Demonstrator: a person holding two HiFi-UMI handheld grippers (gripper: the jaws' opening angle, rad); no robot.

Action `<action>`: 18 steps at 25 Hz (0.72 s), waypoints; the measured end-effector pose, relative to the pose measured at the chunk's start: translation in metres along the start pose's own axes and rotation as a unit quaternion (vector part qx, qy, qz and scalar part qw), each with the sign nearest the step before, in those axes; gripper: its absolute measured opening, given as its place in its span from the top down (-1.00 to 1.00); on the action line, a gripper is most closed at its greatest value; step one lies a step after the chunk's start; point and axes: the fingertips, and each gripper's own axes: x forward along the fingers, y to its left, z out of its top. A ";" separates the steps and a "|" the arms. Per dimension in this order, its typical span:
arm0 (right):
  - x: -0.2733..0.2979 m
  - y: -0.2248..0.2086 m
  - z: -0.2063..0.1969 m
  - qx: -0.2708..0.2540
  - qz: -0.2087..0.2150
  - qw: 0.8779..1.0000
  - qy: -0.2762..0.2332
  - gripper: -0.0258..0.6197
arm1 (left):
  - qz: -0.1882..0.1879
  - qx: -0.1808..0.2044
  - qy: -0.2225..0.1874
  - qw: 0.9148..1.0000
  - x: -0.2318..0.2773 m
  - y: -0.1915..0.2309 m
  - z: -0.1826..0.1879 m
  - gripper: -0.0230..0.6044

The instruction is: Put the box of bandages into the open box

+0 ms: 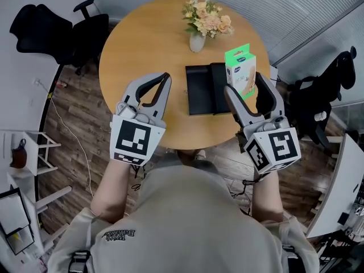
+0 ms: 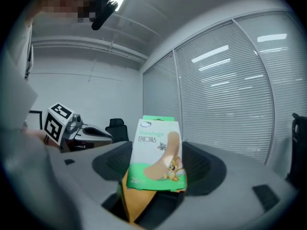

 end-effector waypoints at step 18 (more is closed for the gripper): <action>0.081 -0.010 -0.099 0.067 -0.005 0.990 0.125 -0.04 | -0.028 -0.037 0.049 0.998 0.062 0.006 -0.070 0.86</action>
